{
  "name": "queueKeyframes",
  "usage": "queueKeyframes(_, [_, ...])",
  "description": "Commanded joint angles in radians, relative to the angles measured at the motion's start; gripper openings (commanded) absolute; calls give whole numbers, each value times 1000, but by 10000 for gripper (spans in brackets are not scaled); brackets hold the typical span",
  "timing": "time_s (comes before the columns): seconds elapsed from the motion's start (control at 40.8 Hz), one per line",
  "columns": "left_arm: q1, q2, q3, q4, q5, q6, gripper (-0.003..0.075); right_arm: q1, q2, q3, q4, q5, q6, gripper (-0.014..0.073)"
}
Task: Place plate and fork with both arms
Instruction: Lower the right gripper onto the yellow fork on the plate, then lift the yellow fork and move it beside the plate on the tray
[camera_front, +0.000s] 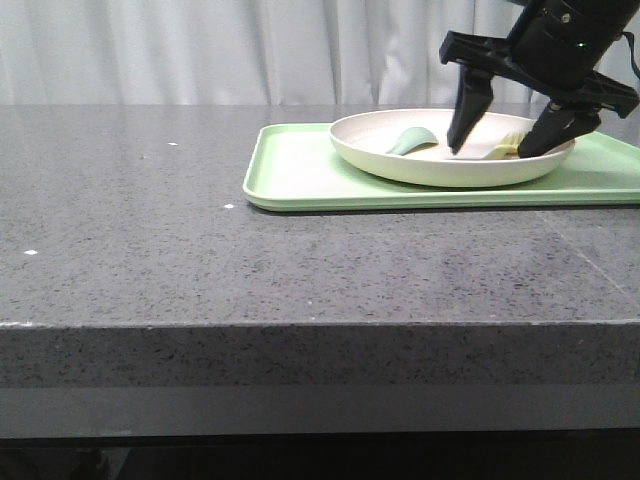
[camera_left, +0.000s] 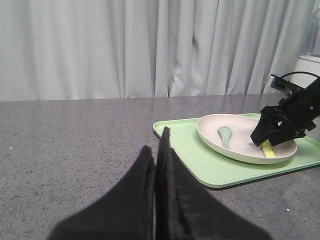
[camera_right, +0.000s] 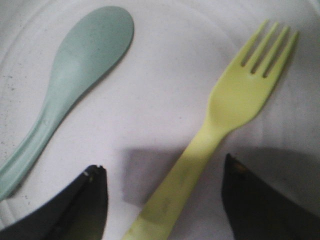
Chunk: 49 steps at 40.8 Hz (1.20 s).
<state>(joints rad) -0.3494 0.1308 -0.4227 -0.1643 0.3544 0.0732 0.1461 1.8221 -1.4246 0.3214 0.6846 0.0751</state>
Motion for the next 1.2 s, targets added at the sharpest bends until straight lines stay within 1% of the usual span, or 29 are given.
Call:
queueKeyframes(0.0, [2, 21, -26, -6, -83, 0, -18, -3, -40, -26, 10, -19, 0, 276])
queueKeyframes(0.025, [2, 21, -26, -6, -83, 0, -18, -3, -40, -26, 10, -20, 0, 225])
queueKeyframes(0.147, [2, 21, -26, -6, -83, 0, -18, -3, -40, -26, 10, -22, 0, 57])
queueKeyframes(0.221, [2, 21, -26, -6, -83, 0, -18, -3, -42, -26, 10, -22, 0, -3])
queueKeyframes(0.319, [2, 21, -26, -6, -83, 0, -18, -3, -54, -38, 10, -7, 0, -40])
queueKeyframes(0.441, [2, 21, -26, -6, -83, 0, -18, -5, -98, -57, 6, -4, -2, -39])
queueKeyframes(0.539, [2, 21, -26, -6, -83, 0, -18, -15, -144, -76, -29, -6, -29, -39])
queueKeyframes(0.637, [2, 21, -26, -6, -83, 0, -18, -39, -172, -86, -99, -5, -47, -39])
queueKeyframes(0.735, [2, 21, -26, -6, -83, 0, -18, -72, -178, -86, -195, 9, -47, -39])
queueKeyframes(0.858, [2, 21, -26, -6, -83, 0, -18, -121, -159, -86, -290, 38, -47, -39])
queueKeyframes(1.103, [2, 21, -26, -6, -83, 0, -18, -161, -69, -86, -339, 59, -50, -34])
queueKeyframes(1.177, [2, 21, -26, -6, -83, 0, -18, -165, -45, -86, -349, 80, -50, 0])
